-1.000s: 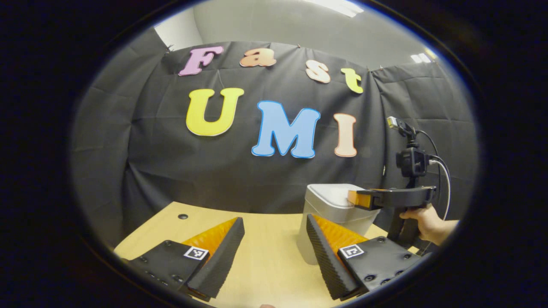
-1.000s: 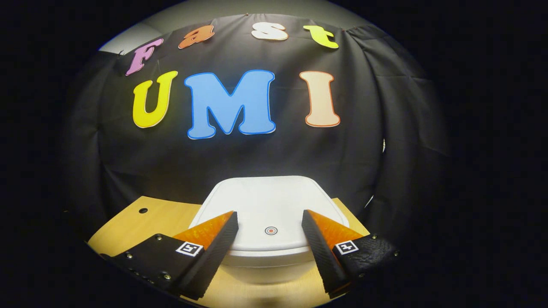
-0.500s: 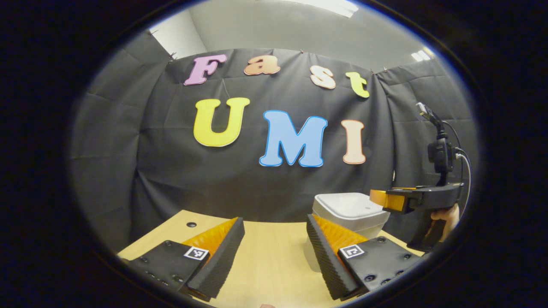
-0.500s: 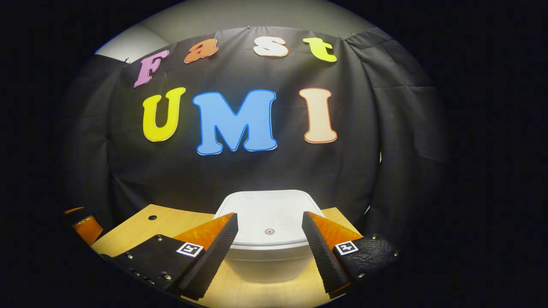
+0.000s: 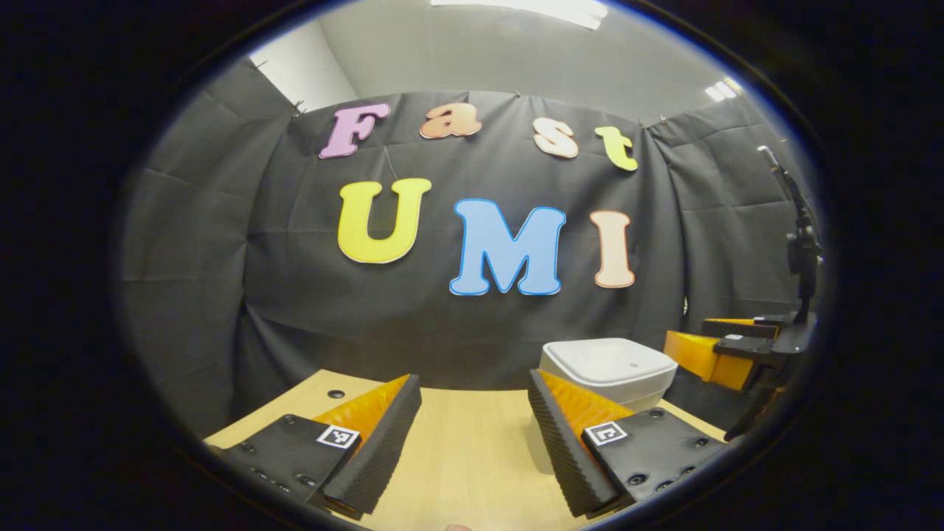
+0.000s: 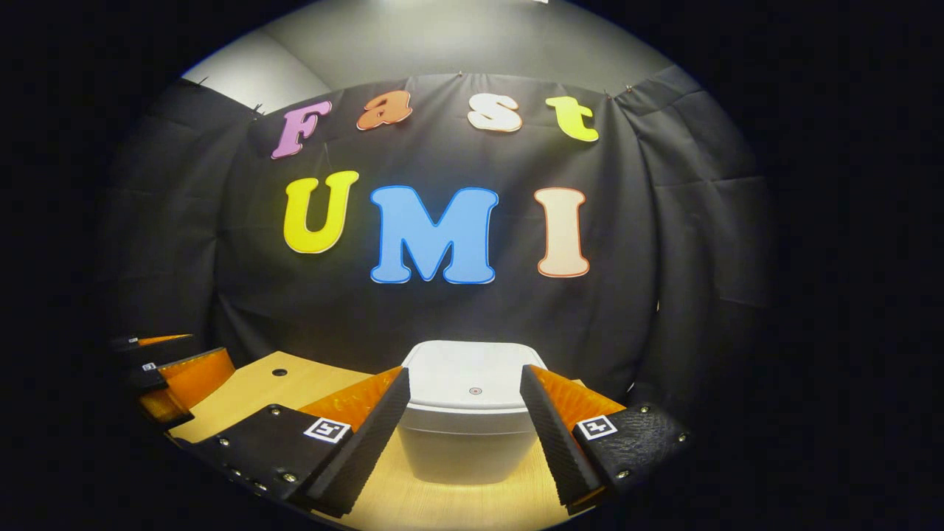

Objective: Press the lid of the desktop garbage bin to open it, pick up the crumpled paper on the desktop and throw it into the bin, then pick up the pop can on the desktop and drop it into the bin, and finally close the garbage bin lid.

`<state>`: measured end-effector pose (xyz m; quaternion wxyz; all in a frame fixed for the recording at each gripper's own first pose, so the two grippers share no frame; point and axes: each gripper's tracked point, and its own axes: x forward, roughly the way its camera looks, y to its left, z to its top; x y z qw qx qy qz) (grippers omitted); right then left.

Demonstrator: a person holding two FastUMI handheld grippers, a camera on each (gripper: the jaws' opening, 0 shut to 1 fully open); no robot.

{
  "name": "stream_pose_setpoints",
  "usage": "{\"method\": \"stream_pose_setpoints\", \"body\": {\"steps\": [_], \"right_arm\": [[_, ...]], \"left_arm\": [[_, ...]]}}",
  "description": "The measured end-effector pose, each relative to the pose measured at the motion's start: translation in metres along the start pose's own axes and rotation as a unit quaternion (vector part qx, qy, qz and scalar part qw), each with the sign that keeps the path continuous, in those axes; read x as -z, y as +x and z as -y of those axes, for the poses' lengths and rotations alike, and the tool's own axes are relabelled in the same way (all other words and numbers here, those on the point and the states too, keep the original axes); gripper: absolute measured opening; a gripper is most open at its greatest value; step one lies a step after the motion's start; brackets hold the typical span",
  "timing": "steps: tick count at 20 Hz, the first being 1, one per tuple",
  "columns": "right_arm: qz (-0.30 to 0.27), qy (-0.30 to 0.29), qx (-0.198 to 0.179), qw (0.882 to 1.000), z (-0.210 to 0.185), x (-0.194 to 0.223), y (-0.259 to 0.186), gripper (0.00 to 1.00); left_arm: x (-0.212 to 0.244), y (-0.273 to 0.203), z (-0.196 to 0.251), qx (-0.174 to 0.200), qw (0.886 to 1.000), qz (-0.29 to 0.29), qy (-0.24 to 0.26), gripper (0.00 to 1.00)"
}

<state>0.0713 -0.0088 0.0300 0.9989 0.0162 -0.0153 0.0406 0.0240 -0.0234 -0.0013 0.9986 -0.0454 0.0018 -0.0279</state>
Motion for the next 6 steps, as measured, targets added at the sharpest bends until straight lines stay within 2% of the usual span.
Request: {"method": "stream_pose_setpoints", "body": {"steps": [2,3,4,6], "right_arm": [[0.006,-0.011,-0.007,1.000,-0.002,-0.001,-0.009,0.96],[0.013,-0.016,-0.008,1.000,-0.001,-0.002,-0.013,1.00],[0.020,-0.020,-0.009,1.000,-0.001,-0.005,-0.016,0.96],[0.028,-0.027,-0.013,0.999,0.001,-0.008,-0.018,0.96]], "left_arm": [[0.000,-0.001,0.000,-0.006,1.000,0.004,-0.004,0.95],[0.001,-0.001,0.001,-0.011,1.000,0.005,-0.005,0.95],[0.003,-0.002,0.002,-0.015,1.000,0.004,-0.006,0.95],[0.005,-0.001,0.006,-0.020,1.000,0.003,-0.004,0.95]]}}
